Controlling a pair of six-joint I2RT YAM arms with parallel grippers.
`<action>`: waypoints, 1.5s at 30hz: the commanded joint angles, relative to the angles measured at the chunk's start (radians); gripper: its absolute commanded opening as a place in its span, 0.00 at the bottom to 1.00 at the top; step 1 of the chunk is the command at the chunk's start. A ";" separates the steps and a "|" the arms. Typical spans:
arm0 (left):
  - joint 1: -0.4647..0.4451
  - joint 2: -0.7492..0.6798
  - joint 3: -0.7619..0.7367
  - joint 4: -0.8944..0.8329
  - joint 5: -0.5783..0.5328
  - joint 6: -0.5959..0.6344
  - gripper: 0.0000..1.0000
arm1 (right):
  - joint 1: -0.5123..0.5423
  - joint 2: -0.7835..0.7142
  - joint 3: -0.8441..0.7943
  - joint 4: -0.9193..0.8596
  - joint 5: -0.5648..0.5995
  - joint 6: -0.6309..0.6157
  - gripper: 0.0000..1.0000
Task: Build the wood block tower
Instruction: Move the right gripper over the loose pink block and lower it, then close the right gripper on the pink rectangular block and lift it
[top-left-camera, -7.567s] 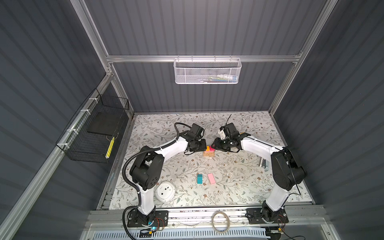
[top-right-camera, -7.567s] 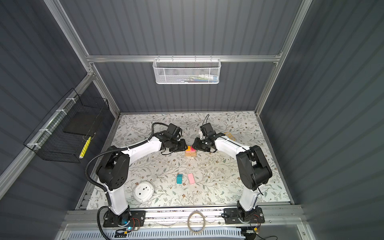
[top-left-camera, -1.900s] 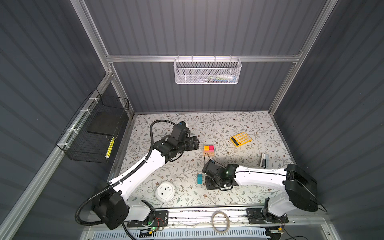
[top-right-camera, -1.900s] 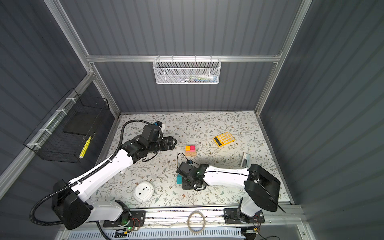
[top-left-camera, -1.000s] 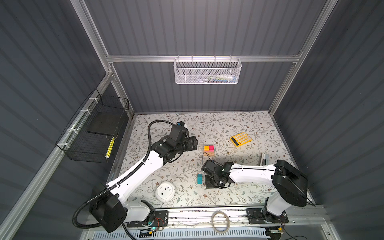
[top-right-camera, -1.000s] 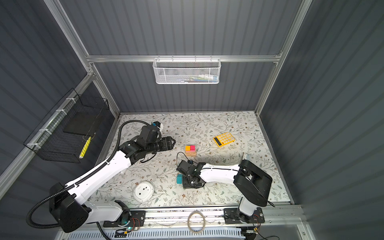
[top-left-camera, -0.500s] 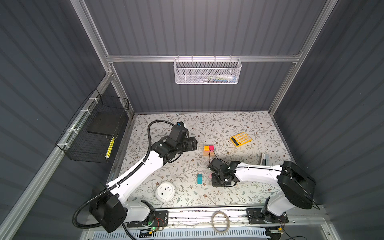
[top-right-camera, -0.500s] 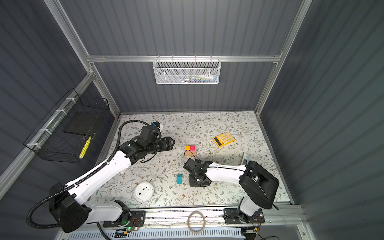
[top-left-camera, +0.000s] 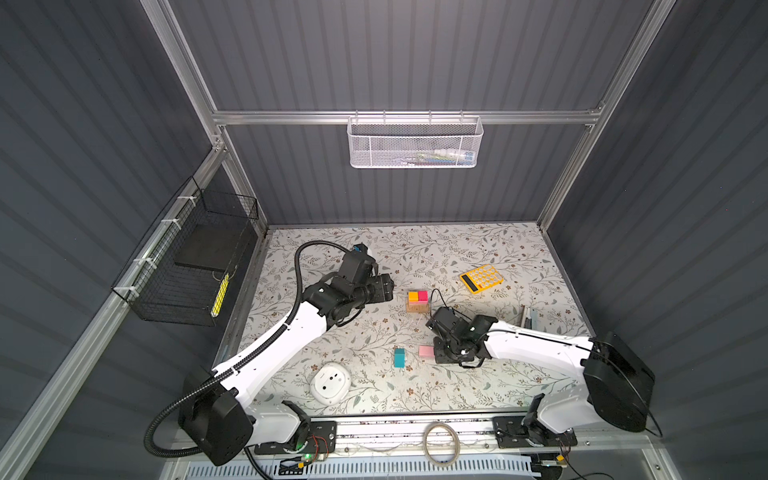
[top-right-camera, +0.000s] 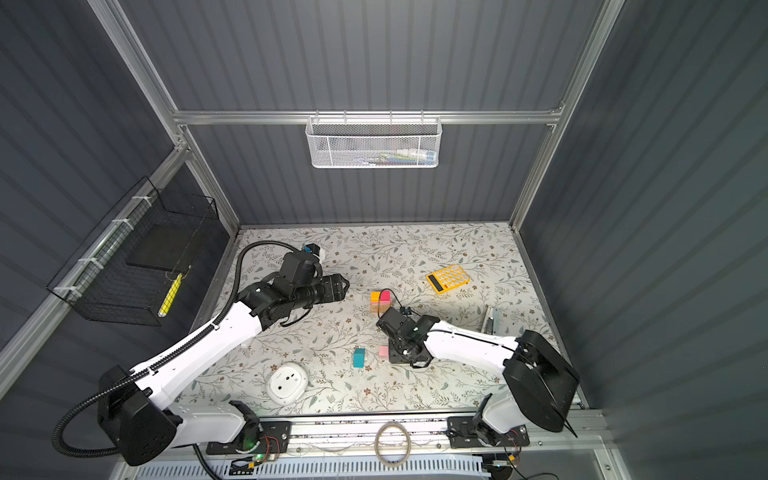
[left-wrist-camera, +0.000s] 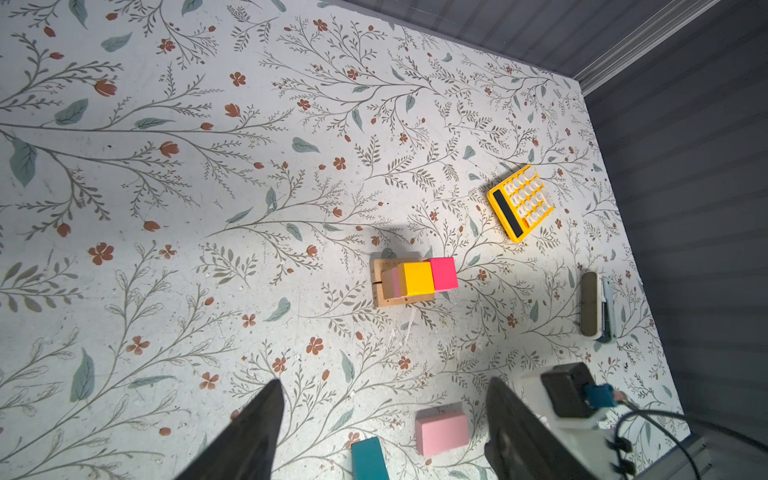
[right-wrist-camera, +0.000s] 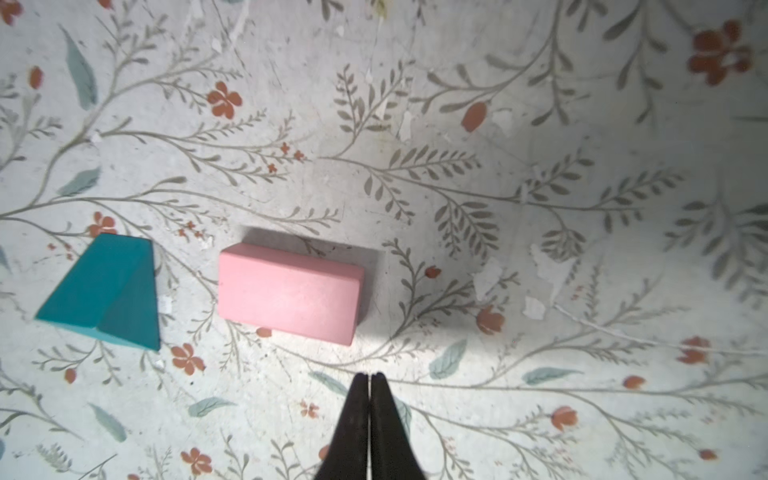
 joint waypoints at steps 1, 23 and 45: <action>-0.003 -0.026 -0.009 -0.015 -0.006 0.021 0.77 | 0.020 -0.033 0.024 -0.076 0.060 0.026 0.18; 0.003 -0.049 -0.011 -0.036 -0.052 0.073 0.80 | 0.108 0.203 0.200 -0.030 0.123 0.176 0.84; 0.014 -0.052 -0.018 -0.041 -0.075 0.095 0.81 | 0.052 0.298 0.180 -0.009 0.074 0.174 0.84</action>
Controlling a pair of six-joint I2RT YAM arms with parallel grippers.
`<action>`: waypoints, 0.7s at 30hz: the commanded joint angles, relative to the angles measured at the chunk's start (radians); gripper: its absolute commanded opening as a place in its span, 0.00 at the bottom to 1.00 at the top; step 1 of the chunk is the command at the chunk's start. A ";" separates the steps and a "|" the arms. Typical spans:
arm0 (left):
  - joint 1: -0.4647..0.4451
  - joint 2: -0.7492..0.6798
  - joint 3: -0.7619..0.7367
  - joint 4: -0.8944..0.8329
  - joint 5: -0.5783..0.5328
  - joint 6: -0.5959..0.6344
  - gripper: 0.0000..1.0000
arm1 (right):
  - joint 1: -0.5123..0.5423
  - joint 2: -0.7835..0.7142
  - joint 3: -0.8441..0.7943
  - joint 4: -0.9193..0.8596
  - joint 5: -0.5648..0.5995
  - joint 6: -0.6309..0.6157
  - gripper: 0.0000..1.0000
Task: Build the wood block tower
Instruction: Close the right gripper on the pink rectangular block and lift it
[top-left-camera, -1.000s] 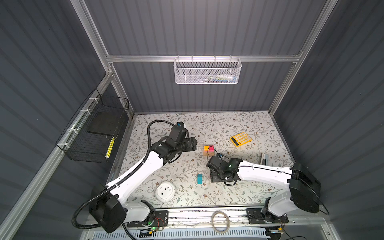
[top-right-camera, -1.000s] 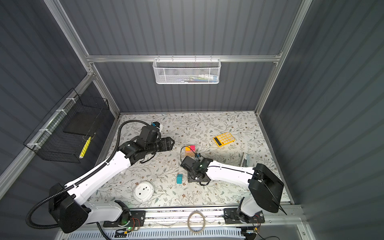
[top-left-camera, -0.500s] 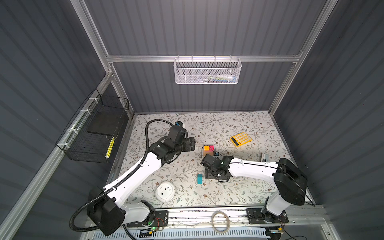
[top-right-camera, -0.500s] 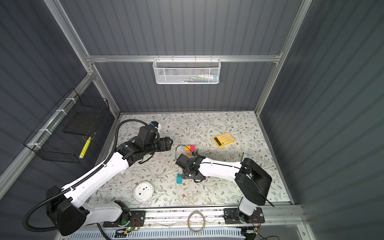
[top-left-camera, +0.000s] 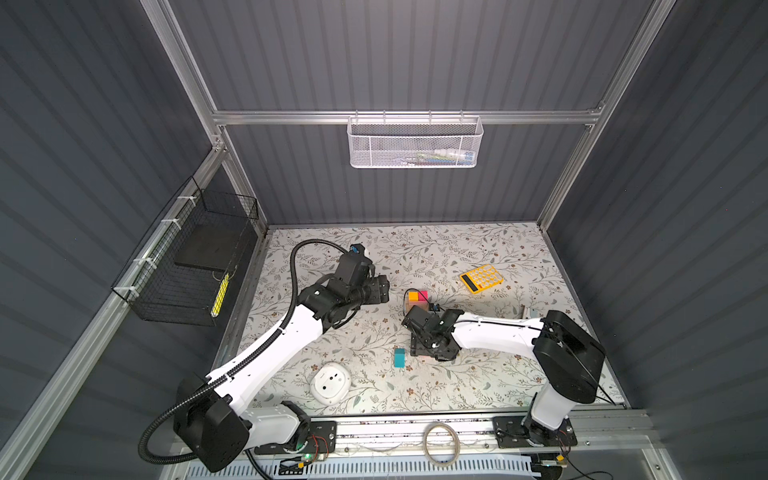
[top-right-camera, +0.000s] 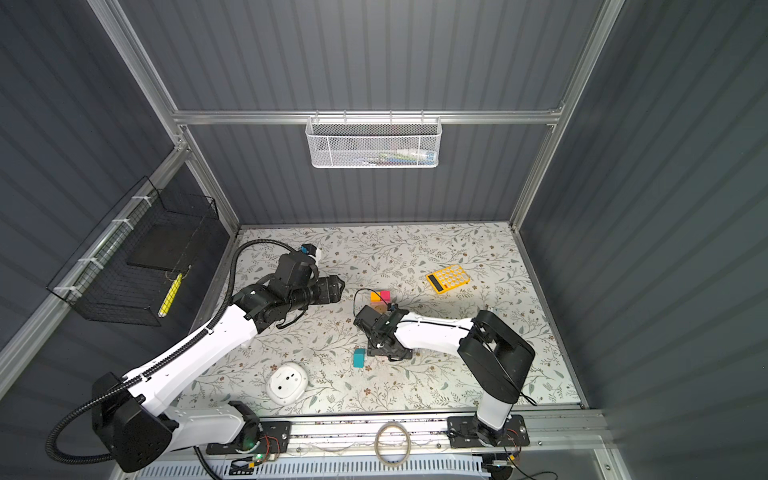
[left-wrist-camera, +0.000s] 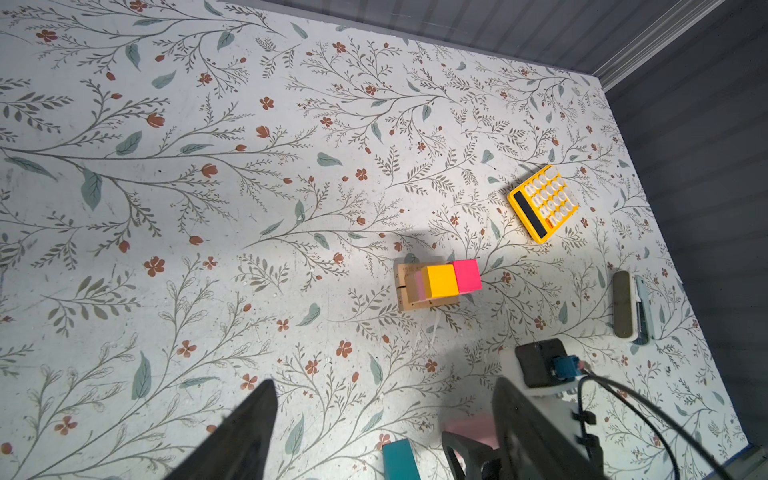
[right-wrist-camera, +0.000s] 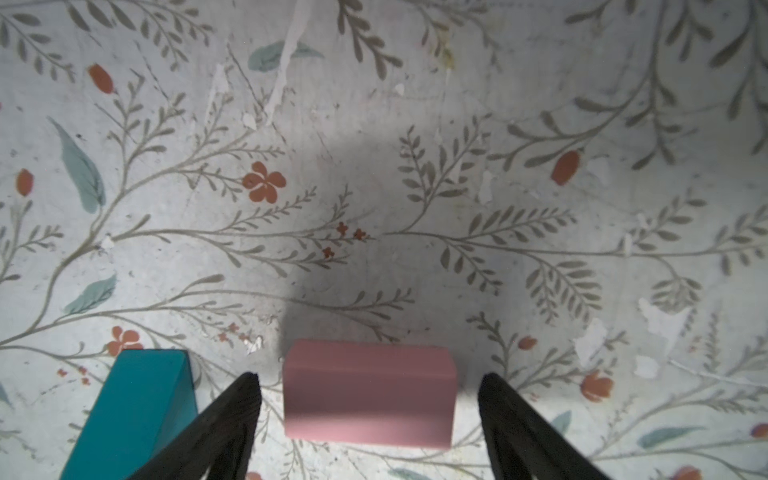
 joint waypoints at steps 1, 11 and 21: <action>0.006 -0.018 -0.007 -0.017 -0.019 0.025 0.81 | -0.004 0.009 -0.007 -0.023 0.000 -0.002 0.83; 0.009 -0.008 -0.006 -0.014 -0.018 0.026 0.82 | -0.004 0.026 -0.008 -0.024 -0.012 -0.008 0.70; 0.010 -0.011 -0.006 -0.014 -0.018 0.028 0.82 | -0.004 0.037 0.002 -0.029 -0.013 -0.018 0.61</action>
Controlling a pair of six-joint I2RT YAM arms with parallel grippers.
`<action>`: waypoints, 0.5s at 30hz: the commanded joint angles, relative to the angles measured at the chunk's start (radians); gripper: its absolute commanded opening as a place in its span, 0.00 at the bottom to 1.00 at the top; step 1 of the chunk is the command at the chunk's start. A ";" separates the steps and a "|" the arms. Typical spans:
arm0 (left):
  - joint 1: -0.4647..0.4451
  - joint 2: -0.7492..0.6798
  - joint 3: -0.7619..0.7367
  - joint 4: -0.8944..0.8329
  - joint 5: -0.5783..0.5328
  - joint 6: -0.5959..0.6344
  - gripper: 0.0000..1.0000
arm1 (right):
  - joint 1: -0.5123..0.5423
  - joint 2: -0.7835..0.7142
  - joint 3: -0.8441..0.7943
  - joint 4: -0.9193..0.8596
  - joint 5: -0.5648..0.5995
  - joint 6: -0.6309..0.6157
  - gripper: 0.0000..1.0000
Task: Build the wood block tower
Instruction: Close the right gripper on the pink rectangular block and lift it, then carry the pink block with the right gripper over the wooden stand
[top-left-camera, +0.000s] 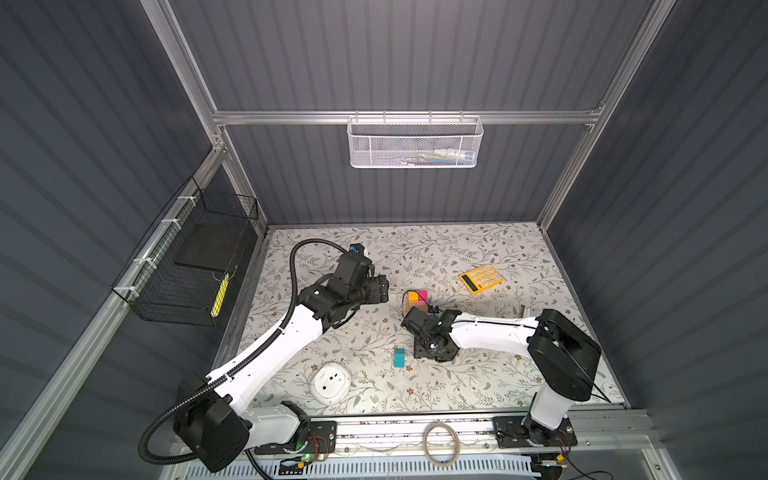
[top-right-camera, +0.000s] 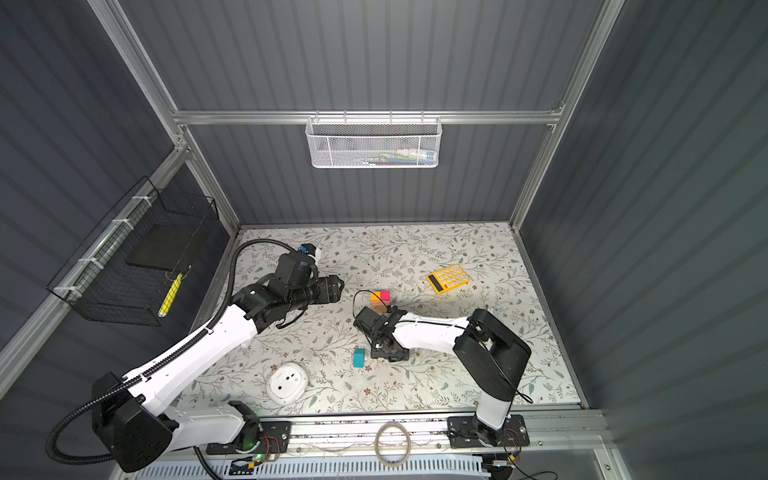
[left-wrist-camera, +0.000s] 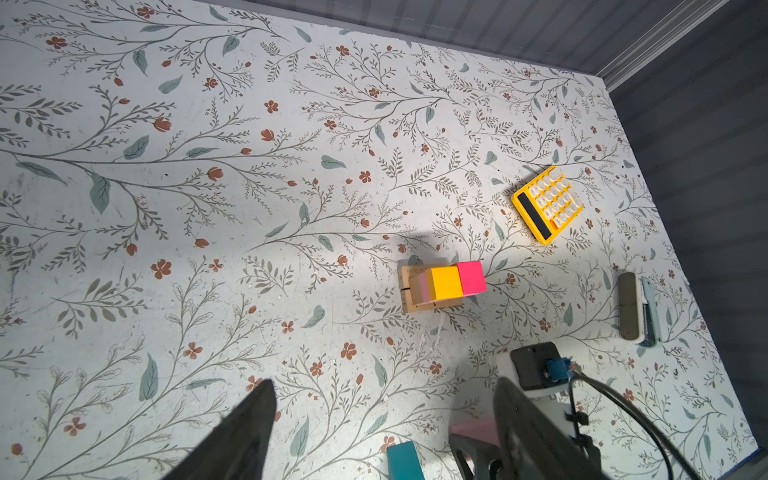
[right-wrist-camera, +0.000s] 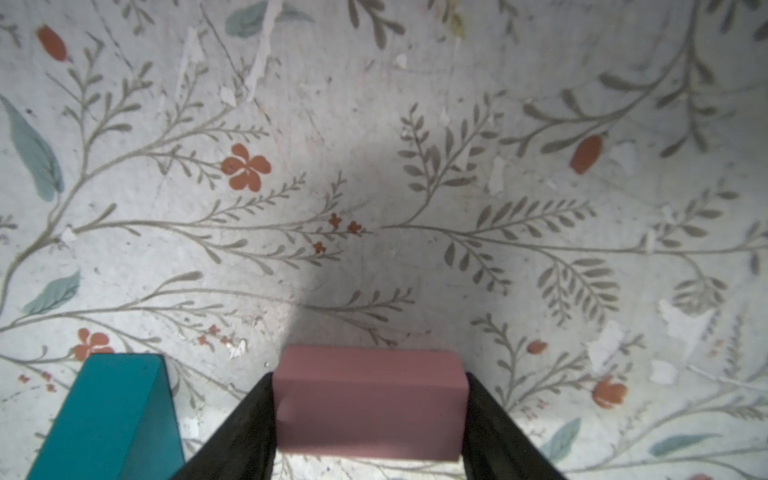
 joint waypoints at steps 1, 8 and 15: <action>0.007 -0.011 -0.008 -0.014 -0.011 0.020 0.82 | -0.004 0.017 0.006 -0.031 0.004 -0.005 0.59; 0.011 -0.011 -0.009 -0.015 -0.015 0.024 0.82 | -0.005 -0.024 0.047 -0.096 0.023 -0.043 0.55; 0.024 -0.023 -0.027 -0.005 -0.020 0.035 0.82 | -0.032 -0.088 0.161 -0.211 0.039 -0.143 0.54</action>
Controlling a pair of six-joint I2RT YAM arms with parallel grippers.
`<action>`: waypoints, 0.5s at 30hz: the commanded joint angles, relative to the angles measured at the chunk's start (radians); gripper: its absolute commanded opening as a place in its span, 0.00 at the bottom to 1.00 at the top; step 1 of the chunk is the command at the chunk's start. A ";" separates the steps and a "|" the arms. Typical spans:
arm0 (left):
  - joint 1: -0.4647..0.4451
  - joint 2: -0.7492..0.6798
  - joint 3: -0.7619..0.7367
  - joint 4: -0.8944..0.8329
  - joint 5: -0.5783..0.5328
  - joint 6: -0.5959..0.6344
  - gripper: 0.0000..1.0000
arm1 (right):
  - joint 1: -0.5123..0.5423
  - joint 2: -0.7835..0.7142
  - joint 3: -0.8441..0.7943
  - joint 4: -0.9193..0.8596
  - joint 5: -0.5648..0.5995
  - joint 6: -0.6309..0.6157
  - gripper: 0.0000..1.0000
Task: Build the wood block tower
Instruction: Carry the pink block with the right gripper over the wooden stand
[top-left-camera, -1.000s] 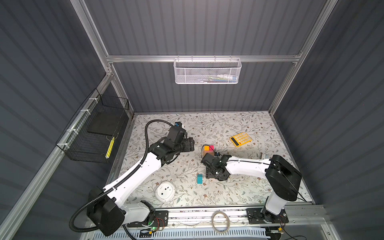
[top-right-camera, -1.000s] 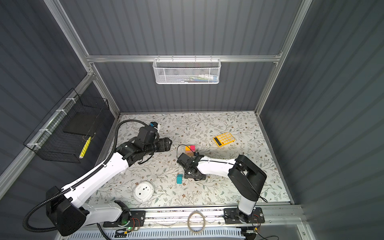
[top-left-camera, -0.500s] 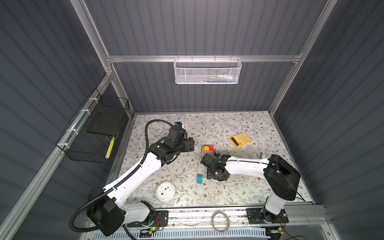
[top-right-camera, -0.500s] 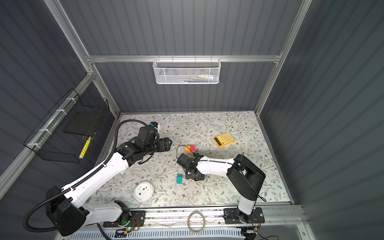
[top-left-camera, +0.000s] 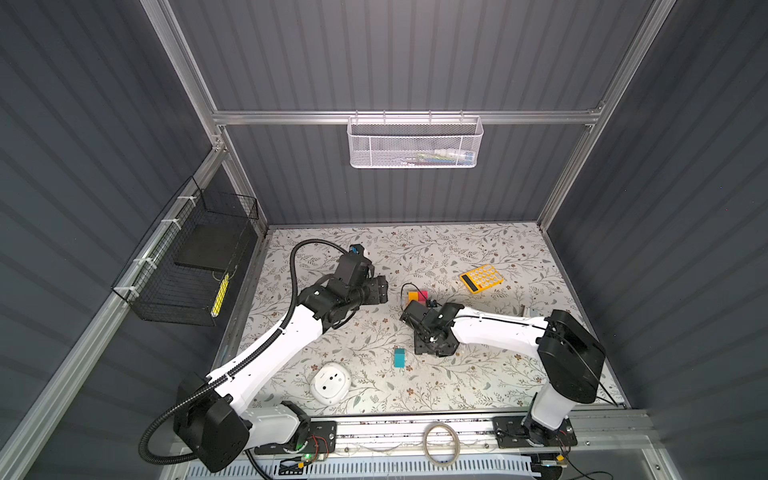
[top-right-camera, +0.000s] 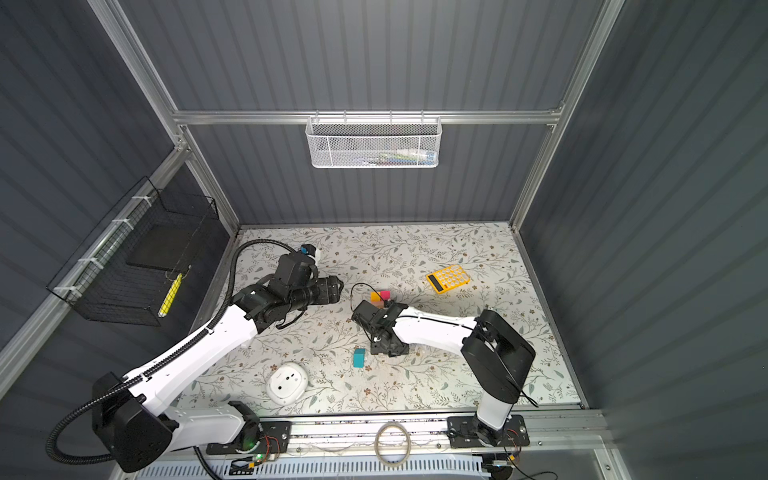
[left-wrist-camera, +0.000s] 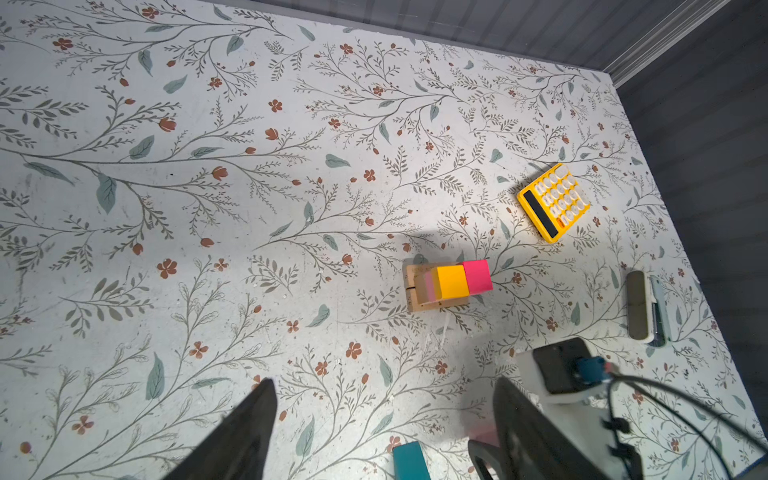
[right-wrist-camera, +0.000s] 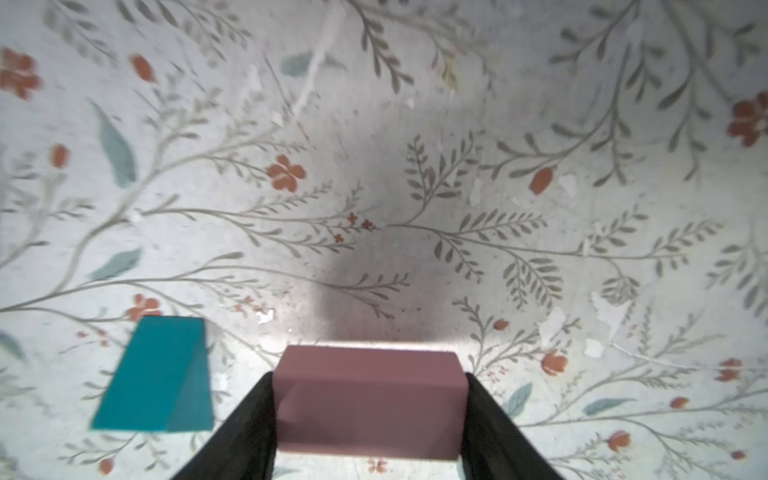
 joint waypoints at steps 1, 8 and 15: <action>0.014 -0.024 -0.018 -0.007 -0.012 0.025 0.81 | -0.031 -0.053 0.066 -0.086 0.024 -0.076 0.53; 0.059 -0.033 -0.037 -0.009 -0.003 0.033 0.81 | -0.125 -0.043 0.210 -0.147 -0.002 -0.186 0.51; 0.126 -0.023 -0.061 0.000 0.045 0.042 0.81 | -0.199 0.046 0.350 -0.178 -0.011 -0.271 0.49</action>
